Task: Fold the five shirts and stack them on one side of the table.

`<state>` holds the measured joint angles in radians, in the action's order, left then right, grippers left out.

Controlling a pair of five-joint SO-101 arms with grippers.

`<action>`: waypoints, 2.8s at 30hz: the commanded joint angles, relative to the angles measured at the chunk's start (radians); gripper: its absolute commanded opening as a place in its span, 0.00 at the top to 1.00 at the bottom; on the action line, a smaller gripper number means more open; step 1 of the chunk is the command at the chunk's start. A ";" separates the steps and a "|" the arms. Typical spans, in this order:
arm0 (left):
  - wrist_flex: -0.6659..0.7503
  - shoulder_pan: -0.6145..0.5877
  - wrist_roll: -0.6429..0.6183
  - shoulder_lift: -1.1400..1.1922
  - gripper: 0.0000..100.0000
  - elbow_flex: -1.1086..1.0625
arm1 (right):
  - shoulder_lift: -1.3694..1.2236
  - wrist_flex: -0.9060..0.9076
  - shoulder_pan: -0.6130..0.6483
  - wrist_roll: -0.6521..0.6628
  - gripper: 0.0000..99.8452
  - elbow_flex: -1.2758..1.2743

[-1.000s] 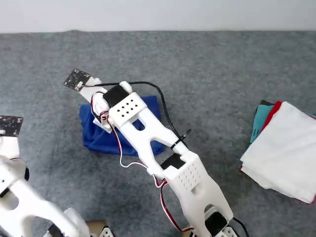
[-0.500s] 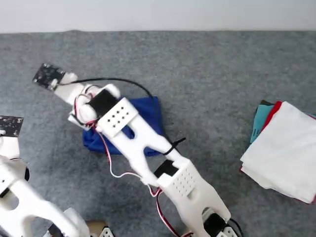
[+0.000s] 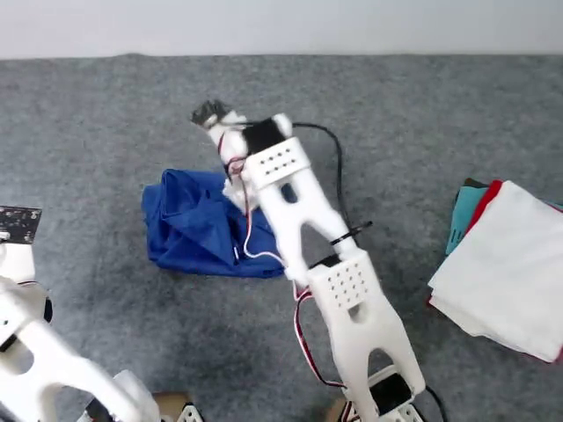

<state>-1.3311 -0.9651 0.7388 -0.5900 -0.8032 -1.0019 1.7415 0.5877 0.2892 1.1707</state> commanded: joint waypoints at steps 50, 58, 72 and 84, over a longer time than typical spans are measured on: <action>0.018 0.003 -0.008 -0.031 0.99 0.004 | -0.064 -0.427 0.245 0.232 0.99 0.434; 0.018 0.003 -0.008 -0.031 0.99 0.004 | -0.053 -0.013 0.191 0.199 0.99 0.506; -0.135 0.041 -0.011 -0.032 0.99 0.104 | 0.101 0.059 0.050 -0.087 0.99 0.190; -0.187 0.068 -0.011 -0.032 0.99 0.104 | 0.532 0.056 -0.018 -0.410 0.78 -0.532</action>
<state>-1.5167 -0.9053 0.7373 -0.5961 -0.7142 -0.6107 1.7568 0.5662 0.0161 0.7380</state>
